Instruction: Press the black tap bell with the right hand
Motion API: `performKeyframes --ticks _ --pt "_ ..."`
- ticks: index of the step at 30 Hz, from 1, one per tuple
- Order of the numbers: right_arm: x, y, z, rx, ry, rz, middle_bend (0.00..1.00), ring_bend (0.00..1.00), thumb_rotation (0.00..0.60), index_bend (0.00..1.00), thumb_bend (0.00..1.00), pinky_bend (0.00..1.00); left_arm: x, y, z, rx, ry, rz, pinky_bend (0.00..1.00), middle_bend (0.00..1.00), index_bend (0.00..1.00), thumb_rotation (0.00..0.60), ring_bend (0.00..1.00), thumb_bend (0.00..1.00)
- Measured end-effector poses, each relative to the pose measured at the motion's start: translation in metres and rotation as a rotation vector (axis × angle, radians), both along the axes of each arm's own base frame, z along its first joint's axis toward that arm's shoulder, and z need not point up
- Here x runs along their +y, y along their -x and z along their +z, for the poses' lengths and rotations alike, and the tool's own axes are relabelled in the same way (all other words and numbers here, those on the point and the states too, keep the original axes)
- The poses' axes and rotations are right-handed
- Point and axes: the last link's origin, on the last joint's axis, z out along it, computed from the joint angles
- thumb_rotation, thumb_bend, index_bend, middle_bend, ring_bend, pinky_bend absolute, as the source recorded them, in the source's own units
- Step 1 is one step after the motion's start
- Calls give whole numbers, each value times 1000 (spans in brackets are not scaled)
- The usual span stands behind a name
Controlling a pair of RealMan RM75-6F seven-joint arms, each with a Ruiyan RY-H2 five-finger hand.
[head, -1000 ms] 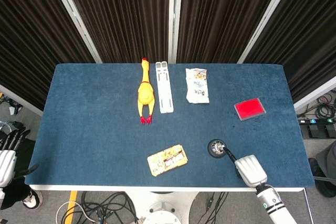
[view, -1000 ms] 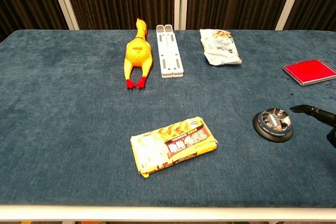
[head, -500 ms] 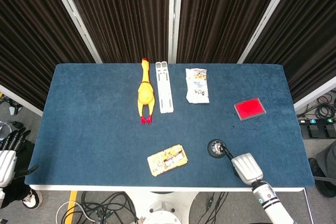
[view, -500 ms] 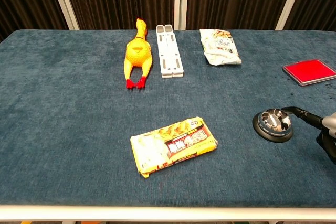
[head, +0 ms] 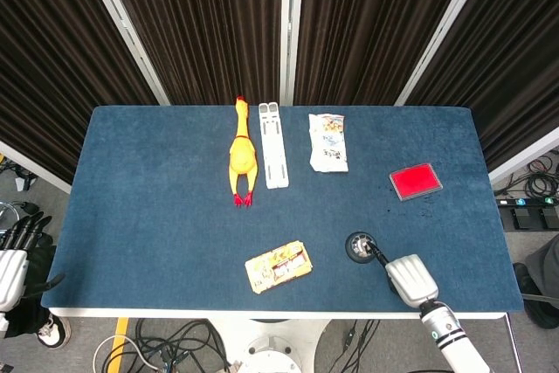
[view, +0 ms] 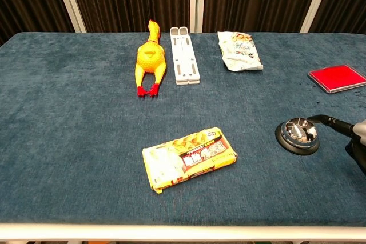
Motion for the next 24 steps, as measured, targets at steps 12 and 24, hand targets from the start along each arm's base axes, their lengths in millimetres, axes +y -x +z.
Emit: performKeyframes --ticks 12,24 --pt "-3 -8 6 -34 37 29 909 856 600 0 1000 832 0 -1 1 0 -2 0 153 29 84 600 0 113" --pt "2 -3 -1 -2 7 -1 909 856 600 0 1000 832 -1 2 -1 1 6 13 153 29 84 600 0 113"
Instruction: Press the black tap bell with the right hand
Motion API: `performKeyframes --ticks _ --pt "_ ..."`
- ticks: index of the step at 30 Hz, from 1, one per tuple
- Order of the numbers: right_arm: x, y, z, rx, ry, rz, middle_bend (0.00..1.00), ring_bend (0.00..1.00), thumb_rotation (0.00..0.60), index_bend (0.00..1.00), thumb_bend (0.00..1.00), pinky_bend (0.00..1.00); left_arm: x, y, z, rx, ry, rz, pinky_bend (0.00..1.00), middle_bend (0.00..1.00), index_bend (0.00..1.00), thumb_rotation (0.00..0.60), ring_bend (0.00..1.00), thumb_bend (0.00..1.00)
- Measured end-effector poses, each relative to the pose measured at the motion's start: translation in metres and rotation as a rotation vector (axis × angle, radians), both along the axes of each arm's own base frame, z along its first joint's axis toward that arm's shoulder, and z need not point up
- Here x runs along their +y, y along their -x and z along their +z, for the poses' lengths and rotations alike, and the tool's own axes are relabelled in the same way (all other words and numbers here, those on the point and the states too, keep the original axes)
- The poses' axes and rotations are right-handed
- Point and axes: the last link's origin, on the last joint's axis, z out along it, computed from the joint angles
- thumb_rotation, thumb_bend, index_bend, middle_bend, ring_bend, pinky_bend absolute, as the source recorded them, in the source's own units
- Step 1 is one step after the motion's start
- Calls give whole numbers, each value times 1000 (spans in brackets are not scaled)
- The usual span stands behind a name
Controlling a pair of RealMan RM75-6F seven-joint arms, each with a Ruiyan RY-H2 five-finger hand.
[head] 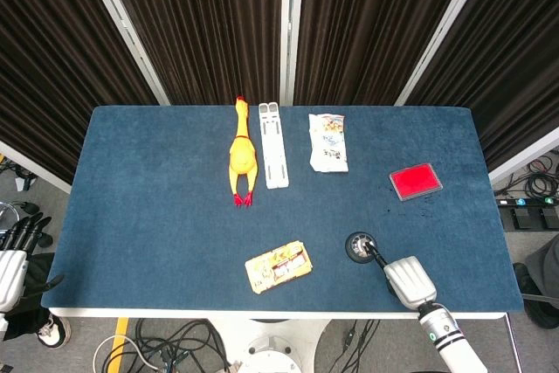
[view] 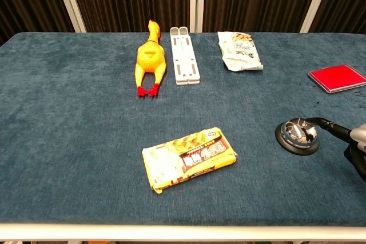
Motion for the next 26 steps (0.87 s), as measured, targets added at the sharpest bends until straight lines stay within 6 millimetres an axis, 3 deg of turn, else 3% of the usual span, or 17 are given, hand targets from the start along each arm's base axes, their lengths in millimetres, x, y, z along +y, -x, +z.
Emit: performKeyframes --ticks 5,11,12,14,16,18,20,26 --pt "-6 -8 14 -41 70 31 909 856 600 0 1000 832 0 -1 1 -3 -7 -6 153 29 84 600 0 113" --pt "-19 -14 56 -123 264 78 909 851 600 0 989 831 0 -2 0 -1 -3 -8 153 30 85 600 0 113" --pt "-21 -11 68 -136 308 76 870 807 600 0 944 810 0 -2 0 -1 -3 -8 153 30 85 600 0 114" --pt "-23 -3 83 -148 355 51 664 605 600 0 751 666 1 -3 0 0 -3 -10 153 29 84 600 0 114" --pt "-24 10 97 -133 384 0 238 190 600 0 363 255 1 -4 -1 1 -5 -14 153 29 85 600 0 114" --pt "-22 25 108 -95 400 -66 25 3 600 0 107 15 2 -5 -2 2 -8 -19 153 29 85 600 0 113" --pt "-20 36 116 -75 399 -136 0 0 600 0 43 0 2 -6 -3 4 -8 -21 153 29 84 600 0 114" --pt "-15 48 132 -148 414 -260 0 0 600 0 56 0 2 -11 -4 7 -4 -26 153 29 84 600 0 113"
